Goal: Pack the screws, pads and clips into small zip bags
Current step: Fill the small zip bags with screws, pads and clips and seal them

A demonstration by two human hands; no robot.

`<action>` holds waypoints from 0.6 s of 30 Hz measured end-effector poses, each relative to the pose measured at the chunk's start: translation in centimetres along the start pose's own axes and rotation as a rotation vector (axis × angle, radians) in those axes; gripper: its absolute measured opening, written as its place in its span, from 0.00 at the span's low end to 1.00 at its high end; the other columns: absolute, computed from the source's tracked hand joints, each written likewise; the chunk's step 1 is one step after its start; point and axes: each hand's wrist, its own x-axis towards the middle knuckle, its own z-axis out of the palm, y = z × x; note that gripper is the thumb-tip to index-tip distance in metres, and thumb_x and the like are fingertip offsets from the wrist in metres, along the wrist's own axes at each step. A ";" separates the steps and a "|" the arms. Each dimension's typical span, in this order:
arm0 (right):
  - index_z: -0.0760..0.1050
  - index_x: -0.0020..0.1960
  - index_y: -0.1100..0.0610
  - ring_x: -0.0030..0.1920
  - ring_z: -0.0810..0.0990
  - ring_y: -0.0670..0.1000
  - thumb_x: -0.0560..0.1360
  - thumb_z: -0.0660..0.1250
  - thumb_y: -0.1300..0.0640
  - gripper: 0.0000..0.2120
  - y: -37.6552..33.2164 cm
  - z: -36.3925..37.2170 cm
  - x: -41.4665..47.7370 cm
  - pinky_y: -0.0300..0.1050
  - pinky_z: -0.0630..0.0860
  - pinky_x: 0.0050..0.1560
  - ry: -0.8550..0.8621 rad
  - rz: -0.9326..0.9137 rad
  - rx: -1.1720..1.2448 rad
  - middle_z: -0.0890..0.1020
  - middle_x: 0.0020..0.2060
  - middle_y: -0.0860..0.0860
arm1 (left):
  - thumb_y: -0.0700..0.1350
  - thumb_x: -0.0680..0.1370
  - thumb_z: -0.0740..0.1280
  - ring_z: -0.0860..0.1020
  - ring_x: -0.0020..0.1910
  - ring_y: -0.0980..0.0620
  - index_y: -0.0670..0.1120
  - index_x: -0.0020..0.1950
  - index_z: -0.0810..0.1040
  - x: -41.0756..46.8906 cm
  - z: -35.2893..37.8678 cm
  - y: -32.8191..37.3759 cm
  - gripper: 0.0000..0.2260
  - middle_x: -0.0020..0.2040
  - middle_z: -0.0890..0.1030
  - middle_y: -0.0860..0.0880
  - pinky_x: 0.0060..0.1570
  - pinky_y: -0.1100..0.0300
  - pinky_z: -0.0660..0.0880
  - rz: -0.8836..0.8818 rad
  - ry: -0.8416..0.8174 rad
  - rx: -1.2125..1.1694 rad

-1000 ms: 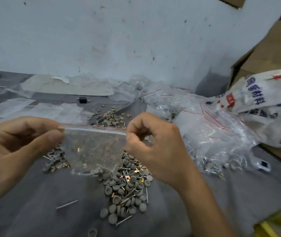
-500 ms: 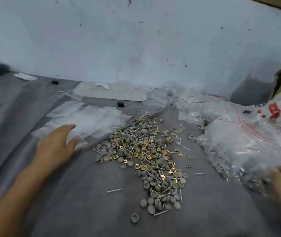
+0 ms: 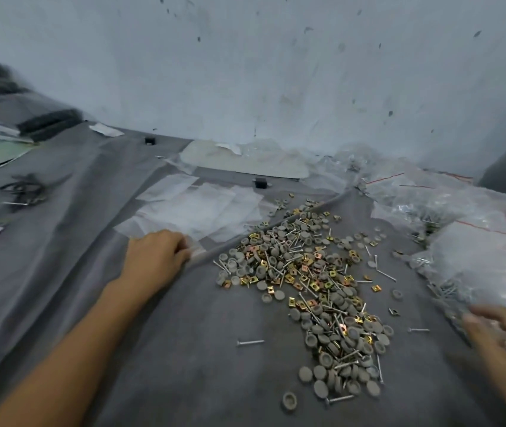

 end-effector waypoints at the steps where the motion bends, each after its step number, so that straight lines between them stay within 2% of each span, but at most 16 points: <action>1: 0.75 0.51 0.35 0.51 0.82 0.59 0.76 0.63 0.35 0.07 -2.8 0.5 0.3 0.52 0.78 0.54 -0.027 -0.074 0.045 0.83 0.49 0.51 | 0.56 0.78 0.66 0.79 0.54 0.46 0.54 0.46 0.80 -0.1 -0.1 -0.1 0.07 0.50 0.82 0.52 0.49 0.51 0.66 0.006 0.018 0.019; 2: 0.77 0.51 0.38 0.50 0.82 0.55 0.76 0.63 0.38 0.08 -5.5 0.7 0.4 0.50 0.77 0.54 -0.063 -0.116 0.069 0.84 0.48 0.48 | 0.56 0.78 0.66 0.79 0.54 0.47 0.56 0.46 0.80 -0.3 -0.3 -0.2 0.06 0.50 0.82 0.53 0.50 0.51 0.65 0.003 0.008 0.040; 4: 0.80 0.52 0.42 0.49 0.82 0.47 0.75 0.64 0.40 0.12 -9.6 2.5 0.8 0.49 0.77 0.52 -0.135 -0.222 0.177 0.84 0.48 0.41 | 0.59 0.77 0.68 0.79 0.56 0.49 0.58 0.49 0.80 -0.6 -0.8 -0.7 0.06 0.52 0.80 0.54 0.56 0.51 0.69 0.003 -0.065 0.036; 6: 0.80 0.53 0.42 0.46 0.81 0.39 0.76 0.65 0.42 0.09 -12.6 4.4 1.2 0.43 0.77 0.46 -0.219 -0.290 0.249 0.83 0.44 0.35 | 0.57 0.78 0.68 0.79 0.56 0.48 0.57 0.50 0.80 -1.0 -1.3 -1.0 0.06 0.52 0.80 0.53 0.55 0.51 0.74 0.012 -0.133 -0.013; 9: 0.80 0.51 0.42 0.41 0.80 0.39 0.79 0.66 0.48 0.04 -16.3 7.3 1.1 0.31 0.71 0.38 -0.312 -0.365 0.360 0.81 0.40 0.34 | 0.51 0.81 0.65 0.79 0.54 0.44 0.52 0.49 0.81 -1.7 -2.0 -0.9 0.07 0.53 0.82 0.49 0.52 0.50 0.75 -0.009 -0.102 -0.003; 11: 0.80 0.50 0.41 0.39 0.79 0.41 0.79 0.68 0.51 0.04 -17.2 9.2 0.3 0.31 0.71 0.36 -0.358 -0.360 0.460 0.81 0.40 0.35 | 0.48 0.82 0.64 0.80 0.52 0.44 0.50 0.48 0.81 -2.1 -2.6 -0.3 0.07 0.51 0.83 0.49 0.53 0.50 0.75 -0.023 -0.076 -0.050; 14: 0.80 0.53 0.40 0.37 0.79 0.44 0.81 0.67 0.52 0.07 -17.8 11.4 -1.7 0.35 0.72 0.34 -0.466 -0.378 0.539 0.82 0.40 0.40 | 0.48 0.77 0.69 0.81 0.46 0.55 0.53 0.44 0.81 -3.5 -3.8 2.0 0.03 0.44 0.83 0.58 0.50 0.56 0.75 -0.059 -0.080 -0.284; 16: 0.79 0.60 0.42 0.40 0.79 0.46 0.82 0.65 0.54 0.11 -18.2 12.3 -3.1 0.38 0.75 0.38 -0.511 -0.460 0.551 0.81 0.44 0.41 | 0.45 0.75 0.72 0.79 0.40 0.61 0.53 0.43 0.79 -5.1 -3.8 4.3 0.04 0.40 0.82 0.57 0.45 0.61 0.74 -0.021 -0.161 -0.408; 18: 0.77 0.66 0.42 0.48 0.79 0.44 0.82 0.62 0.54 0.15 -18.9 12.6 -3.9 0.40 0.76 0.50 -0.533 -0.553 0.523 0.80 0.50 0.40 | 0.42 0.74 0.73 0.76 0.34 0.61 0.52 0.44 0.76 -6.8 -3.5 6.3 0.08 0.38 0.81 0.55 0.39 0.63 0.72 0.054 -0.226 -0.522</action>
